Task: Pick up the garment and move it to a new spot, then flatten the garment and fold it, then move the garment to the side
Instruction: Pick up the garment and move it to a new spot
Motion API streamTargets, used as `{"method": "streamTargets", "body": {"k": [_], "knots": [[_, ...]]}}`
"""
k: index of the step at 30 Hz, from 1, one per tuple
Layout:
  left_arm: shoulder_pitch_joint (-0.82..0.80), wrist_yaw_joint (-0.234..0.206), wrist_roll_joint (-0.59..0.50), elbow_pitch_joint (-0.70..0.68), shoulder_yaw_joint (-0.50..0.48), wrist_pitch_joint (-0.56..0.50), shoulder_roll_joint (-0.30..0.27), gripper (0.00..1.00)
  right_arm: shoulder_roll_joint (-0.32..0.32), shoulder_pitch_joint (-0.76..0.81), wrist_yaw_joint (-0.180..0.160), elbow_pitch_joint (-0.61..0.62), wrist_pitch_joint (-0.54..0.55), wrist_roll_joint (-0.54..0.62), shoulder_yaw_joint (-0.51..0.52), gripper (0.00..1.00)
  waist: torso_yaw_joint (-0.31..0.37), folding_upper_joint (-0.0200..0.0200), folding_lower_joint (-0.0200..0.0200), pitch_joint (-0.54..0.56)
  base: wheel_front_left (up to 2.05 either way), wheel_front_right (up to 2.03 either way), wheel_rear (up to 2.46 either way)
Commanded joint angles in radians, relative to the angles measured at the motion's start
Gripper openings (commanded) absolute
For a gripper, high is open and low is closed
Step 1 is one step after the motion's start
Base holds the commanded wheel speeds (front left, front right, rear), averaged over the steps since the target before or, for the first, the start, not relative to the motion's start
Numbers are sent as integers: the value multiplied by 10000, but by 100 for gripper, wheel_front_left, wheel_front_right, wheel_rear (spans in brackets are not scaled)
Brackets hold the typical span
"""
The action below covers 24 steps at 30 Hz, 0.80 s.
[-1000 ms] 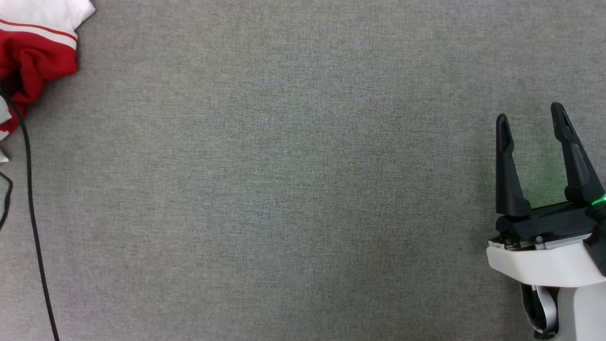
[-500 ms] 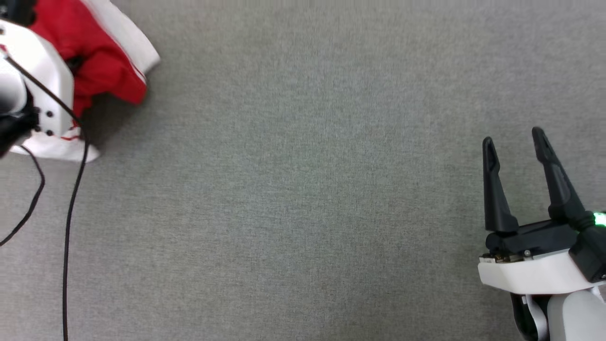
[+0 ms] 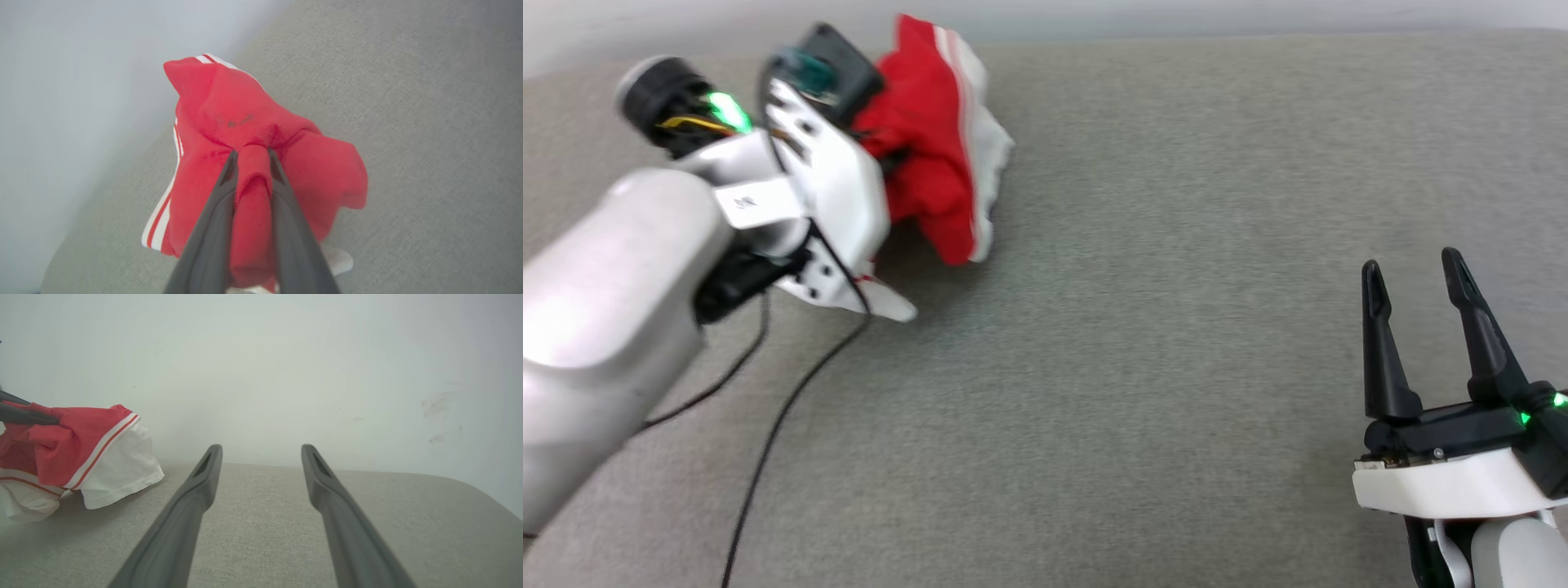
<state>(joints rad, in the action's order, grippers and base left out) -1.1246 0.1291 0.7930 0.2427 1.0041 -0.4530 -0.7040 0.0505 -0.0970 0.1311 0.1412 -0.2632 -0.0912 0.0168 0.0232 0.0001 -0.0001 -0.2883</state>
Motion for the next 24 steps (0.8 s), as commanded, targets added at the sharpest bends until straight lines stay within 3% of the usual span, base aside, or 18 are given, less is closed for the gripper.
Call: {"method": "streamTargets", "body": {"k": [1,9,16,24], "knots": [[-141,-6,17,-136,159,83,218,0,-5,95,-7,-22,-24,-102,10,100,457,-1,1,266,0,0,0],[-480,-6,317,-590,1711,694,1400,0,-7,259,-7,-92,-24,-385,166,100,1632,-1,1,533,0,0,0],[-494,-6,651,-494,2445,1594,2238,0,-5,402,-7,-105,-24,-491,370,100,2124,-1,1,721,0,0,0],[440,-6,182,572,2742,2056,2478,0,-5,501,-7,-80,-24,-415,446,100,2138,-1,1,803,0,0,0]]}}
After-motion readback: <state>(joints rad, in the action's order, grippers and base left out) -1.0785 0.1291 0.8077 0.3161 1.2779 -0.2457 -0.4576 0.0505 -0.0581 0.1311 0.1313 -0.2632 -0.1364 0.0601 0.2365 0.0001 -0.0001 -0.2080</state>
